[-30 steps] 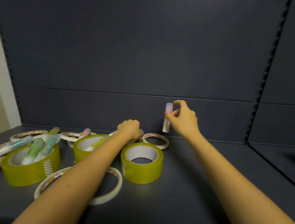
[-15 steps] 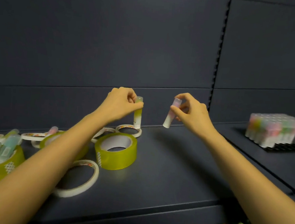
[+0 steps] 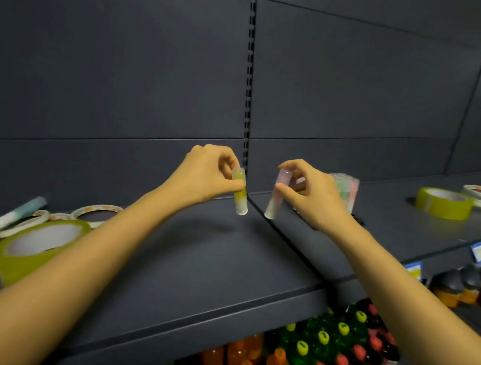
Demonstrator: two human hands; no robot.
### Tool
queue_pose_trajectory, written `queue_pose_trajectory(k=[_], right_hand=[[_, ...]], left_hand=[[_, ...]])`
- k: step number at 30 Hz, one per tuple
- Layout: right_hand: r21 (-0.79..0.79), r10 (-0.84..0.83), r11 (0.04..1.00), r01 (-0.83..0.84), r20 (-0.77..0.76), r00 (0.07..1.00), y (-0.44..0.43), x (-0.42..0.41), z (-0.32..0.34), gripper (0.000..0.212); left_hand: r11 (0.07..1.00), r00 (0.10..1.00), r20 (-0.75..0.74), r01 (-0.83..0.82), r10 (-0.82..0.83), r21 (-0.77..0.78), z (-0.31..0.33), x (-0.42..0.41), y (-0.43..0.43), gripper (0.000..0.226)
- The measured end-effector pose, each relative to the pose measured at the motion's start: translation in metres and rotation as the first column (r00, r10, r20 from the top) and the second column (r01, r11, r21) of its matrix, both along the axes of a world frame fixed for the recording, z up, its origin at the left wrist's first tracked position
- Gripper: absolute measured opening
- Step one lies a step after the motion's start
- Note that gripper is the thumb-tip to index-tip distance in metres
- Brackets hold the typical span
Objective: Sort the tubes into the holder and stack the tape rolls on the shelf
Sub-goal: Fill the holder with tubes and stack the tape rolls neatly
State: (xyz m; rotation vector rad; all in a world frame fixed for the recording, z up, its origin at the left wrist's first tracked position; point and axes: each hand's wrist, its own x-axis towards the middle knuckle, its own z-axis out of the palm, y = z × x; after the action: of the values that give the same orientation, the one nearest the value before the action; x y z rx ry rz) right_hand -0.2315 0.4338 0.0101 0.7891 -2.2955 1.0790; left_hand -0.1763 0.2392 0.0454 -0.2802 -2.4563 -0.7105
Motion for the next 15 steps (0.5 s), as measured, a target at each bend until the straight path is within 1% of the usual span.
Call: queue_pose_trajectory(k=[4, 8, 15], right_hand=[[0.017, 0.012, 1.0, -0.012, 0.014, 1.0, 0.063, -0.031, -0.002, 0.03], [-0.015, 0.034, 0.999, -0.034, 0.014, 0.999, 0.112, -0.063, -0.006, 0.03], [-0.028, 0.157, 0.987, -0.157, 0.003, 0.988, 0.148, -0.104, -0.018, 0.028]], left_hand=[[1.0, 1.0, -0.012, 0.01, -0.01, 0.022, -0.007, -0.022, 0.063, 0.011], [0.999, 0.999, -0.034, -0.015, 0.014, -0.029, -0.017, -0.044, 0.118, 0.014], [0.987, 0.984, -0.075, -0.162, 0.161, -0.018, -0.035, -0.075, 0.176, 0.016]])
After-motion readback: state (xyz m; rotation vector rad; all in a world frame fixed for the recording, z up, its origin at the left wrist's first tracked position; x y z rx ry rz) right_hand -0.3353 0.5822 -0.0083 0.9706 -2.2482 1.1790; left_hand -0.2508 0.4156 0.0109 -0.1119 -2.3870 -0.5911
